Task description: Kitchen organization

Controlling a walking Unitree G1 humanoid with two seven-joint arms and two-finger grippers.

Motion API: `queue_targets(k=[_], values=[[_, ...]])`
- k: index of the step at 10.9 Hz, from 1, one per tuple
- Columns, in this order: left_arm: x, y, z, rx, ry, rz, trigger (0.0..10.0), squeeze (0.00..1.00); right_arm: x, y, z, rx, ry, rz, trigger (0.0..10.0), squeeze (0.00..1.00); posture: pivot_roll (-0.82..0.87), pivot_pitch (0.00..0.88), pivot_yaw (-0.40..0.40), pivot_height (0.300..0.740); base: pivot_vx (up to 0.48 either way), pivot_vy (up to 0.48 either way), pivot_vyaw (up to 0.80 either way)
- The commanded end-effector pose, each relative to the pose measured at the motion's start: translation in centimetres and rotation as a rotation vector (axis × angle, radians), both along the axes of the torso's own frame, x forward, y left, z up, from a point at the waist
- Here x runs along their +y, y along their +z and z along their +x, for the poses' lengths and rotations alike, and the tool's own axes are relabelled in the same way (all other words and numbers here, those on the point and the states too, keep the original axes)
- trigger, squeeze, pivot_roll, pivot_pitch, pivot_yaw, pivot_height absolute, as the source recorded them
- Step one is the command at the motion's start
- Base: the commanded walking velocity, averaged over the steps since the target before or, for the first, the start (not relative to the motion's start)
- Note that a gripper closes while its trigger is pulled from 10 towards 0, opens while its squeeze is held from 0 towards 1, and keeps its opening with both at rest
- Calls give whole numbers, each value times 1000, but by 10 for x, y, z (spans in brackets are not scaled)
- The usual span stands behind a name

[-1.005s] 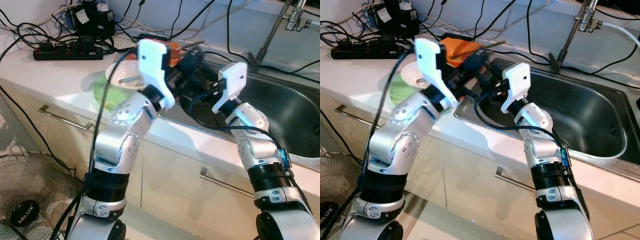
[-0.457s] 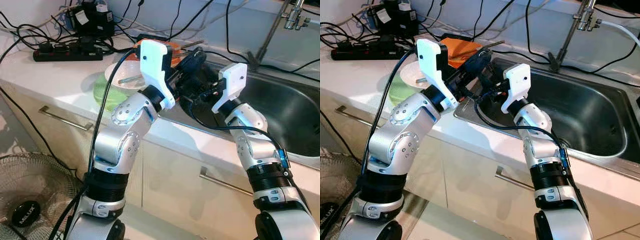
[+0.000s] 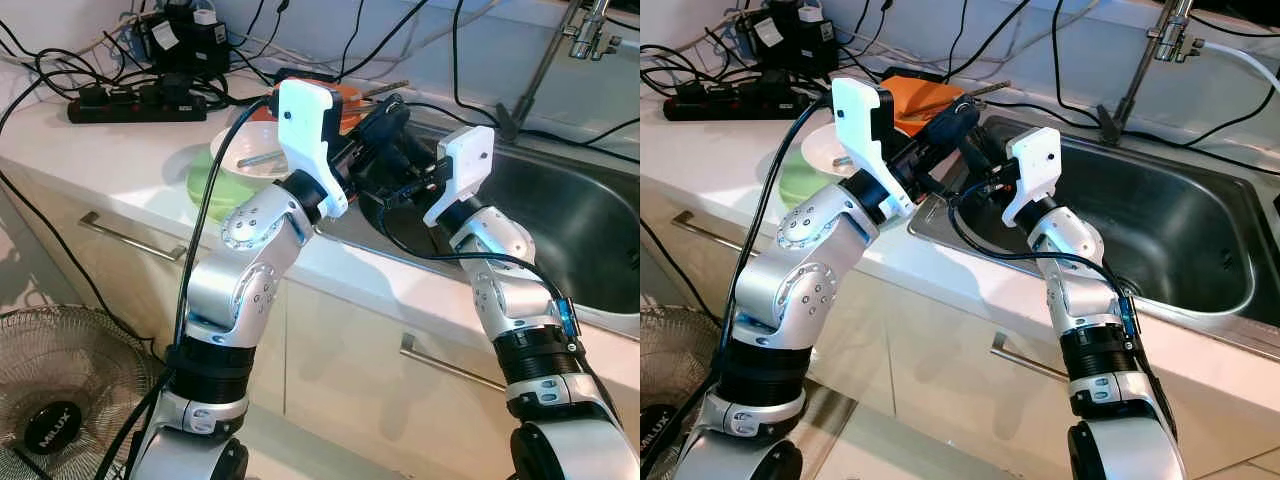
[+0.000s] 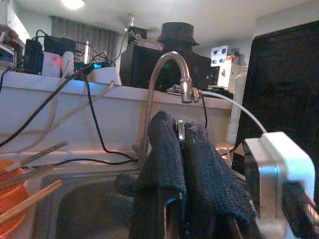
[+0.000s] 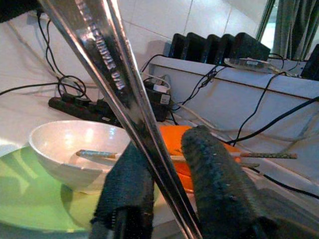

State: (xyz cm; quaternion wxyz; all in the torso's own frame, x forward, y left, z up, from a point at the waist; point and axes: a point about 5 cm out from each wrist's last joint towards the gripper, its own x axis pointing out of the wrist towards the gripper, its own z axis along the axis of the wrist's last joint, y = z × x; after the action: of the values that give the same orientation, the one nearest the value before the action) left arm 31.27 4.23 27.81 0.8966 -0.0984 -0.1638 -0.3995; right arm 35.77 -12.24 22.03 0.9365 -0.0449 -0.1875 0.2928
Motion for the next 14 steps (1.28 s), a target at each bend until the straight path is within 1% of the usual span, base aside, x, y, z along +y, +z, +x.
queue_targets(k=[1, 3, 5, 8, 9, 10, 11, 13, 14], values=[[-2, 6, -1, -29, 7, 3, 10000, 0, -1, 5, 0, -22, 3, 0, 0, 0, 216, 5, -26, 740, 0, 0, 0], [-1, 6, 1, -30, 29, 5, 10000, 0, -1, 5, 1, -19, 1, -2, 0, 0, 216, 6, -27, 740, 0, 0, 0], [-1, 8, 1, -31, 34, -13, 10000, 0, -2, 3, 1, -15, -1, -1, 0, 0, 217, 9, -27, 740, 0, 0, 0], [-2, 7, 1, -41, 38, -4, 10000, 0, -4, 2, 2, -10, -16, -7, 0, 0, 214, 2, -28, 740, 0, 0, 0], [-2, 6, 2, -34, 46, -12, 10000, 588, -5, 2, 3, -9, -23, -9, 0, 0, 213, 0, -28, 740, 0, 0, 0], [-2, 5, 2, -24, 41, -22, 10000, 1000, -7, 2, 5, -5, -48, -7, 0, 0, 214, 0, -28, 740, 0, 0, 0], [-2, 4, 2, -17, 32, -28, 10000, 1000, -12, 0, 9, 7, -102, -10, 0, 0, 214, 0, -29, 740, 0, 0, 0], [-3, 4, 1, -21, 18, -35, 10000, 1000, -26, -1, 19, 42, -257, -19, 0, 0, 213, 0, -29, 740, 0, 0, 0], [-3, 4, 0, -24, 19, -31, 10000, 1000, -41, 2, 26, 52, -366, 25, 0, 0, 213, 0, -31, 740, 0, 0, 0]])
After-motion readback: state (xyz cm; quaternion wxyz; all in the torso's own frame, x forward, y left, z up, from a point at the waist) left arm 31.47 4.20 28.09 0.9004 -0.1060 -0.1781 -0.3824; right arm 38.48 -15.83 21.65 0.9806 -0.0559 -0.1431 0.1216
